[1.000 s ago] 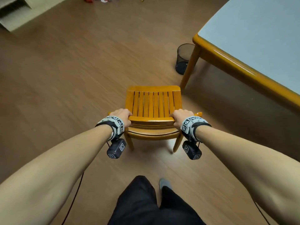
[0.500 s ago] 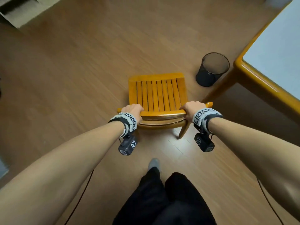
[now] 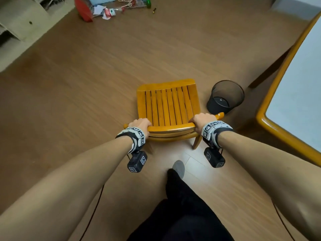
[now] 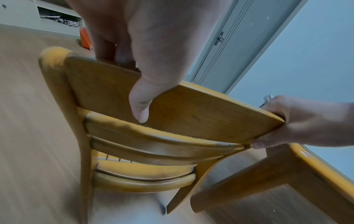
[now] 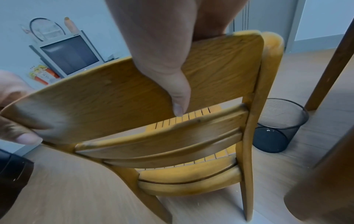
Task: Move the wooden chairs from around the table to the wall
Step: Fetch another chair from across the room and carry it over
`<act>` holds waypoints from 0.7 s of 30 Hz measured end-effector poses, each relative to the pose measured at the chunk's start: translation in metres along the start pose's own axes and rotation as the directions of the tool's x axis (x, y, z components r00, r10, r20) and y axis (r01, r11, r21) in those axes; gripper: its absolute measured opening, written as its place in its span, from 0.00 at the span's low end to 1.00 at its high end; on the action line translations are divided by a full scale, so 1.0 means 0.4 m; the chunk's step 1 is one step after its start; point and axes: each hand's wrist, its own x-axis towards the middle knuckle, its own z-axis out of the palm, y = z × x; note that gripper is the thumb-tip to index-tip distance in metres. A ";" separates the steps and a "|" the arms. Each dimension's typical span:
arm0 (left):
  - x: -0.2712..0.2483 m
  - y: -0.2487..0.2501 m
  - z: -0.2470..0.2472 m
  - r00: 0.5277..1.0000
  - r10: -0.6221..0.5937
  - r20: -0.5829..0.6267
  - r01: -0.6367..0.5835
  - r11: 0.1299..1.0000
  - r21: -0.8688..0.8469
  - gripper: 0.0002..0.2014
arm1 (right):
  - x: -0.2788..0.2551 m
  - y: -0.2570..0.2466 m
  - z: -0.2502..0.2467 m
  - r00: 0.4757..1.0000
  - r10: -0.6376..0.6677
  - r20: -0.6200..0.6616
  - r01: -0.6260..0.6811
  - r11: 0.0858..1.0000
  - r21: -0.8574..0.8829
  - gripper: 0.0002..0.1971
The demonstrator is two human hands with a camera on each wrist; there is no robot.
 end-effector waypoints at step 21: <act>0.858 0.092 -0.743 0.972 0.232 0.033 -0.234 0.952 0.197 0.11 | 0.703 0.321 -0.646 0.986 0.163 0.019 -0.164 0.979 0.124 0.13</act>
